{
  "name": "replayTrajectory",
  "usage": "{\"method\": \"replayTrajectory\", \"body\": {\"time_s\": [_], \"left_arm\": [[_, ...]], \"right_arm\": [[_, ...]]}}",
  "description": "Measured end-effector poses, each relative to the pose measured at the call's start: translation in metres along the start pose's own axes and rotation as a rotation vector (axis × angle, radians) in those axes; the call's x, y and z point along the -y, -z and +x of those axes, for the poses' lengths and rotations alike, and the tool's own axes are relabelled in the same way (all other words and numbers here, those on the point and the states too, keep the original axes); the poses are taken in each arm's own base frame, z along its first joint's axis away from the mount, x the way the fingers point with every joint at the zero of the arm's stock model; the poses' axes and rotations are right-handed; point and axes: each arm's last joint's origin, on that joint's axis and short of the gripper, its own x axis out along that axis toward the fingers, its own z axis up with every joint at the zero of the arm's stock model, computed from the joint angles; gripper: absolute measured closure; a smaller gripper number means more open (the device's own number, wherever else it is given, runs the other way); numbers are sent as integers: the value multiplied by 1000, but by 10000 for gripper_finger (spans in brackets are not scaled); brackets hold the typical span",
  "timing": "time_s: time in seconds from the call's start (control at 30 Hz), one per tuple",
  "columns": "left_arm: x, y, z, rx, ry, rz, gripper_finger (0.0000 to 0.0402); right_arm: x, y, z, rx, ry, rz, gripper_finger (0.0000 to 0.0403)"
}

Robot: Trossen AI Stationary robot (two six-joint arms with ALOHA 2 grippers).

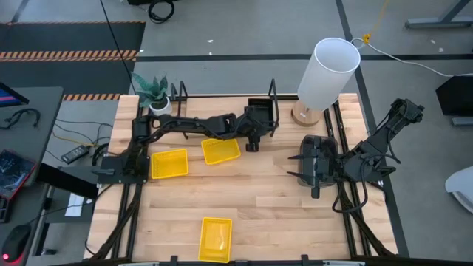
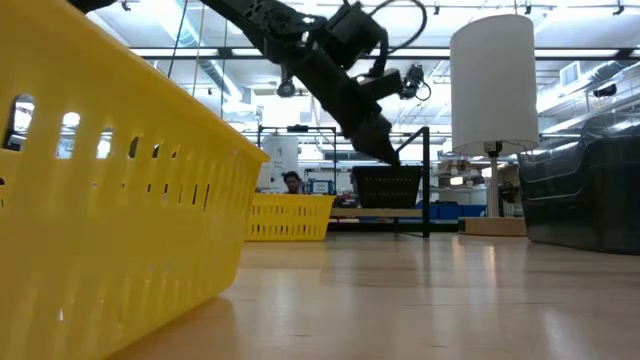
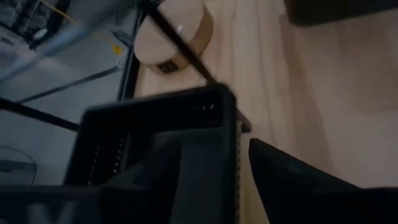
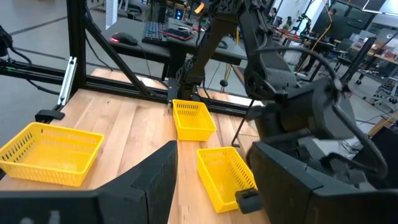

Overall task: Stack baskets on shelf by color
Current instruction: Stack the bottom yellow bin on the top right yellow bin

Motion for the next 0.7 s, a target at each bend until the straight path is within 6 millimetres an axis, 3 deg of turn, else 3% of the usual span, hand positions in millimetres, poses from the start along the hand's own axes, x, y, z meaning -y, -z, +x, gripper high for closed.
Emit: {"method": "replayTrajectory", "body": {"time_s": [0.27,0.57,0.7], "left_arm": [[9,-16,-38,-19,63,-2,214],[17,4,-83,-330,246,38,249],[7,2,-106,-291,346,-24,269]], "right_arm": [[0,1,0,-5,0,-1,195],[0,1,0,-5,-2,8,195],[0,1,0,-6,-2,14,195]]}}
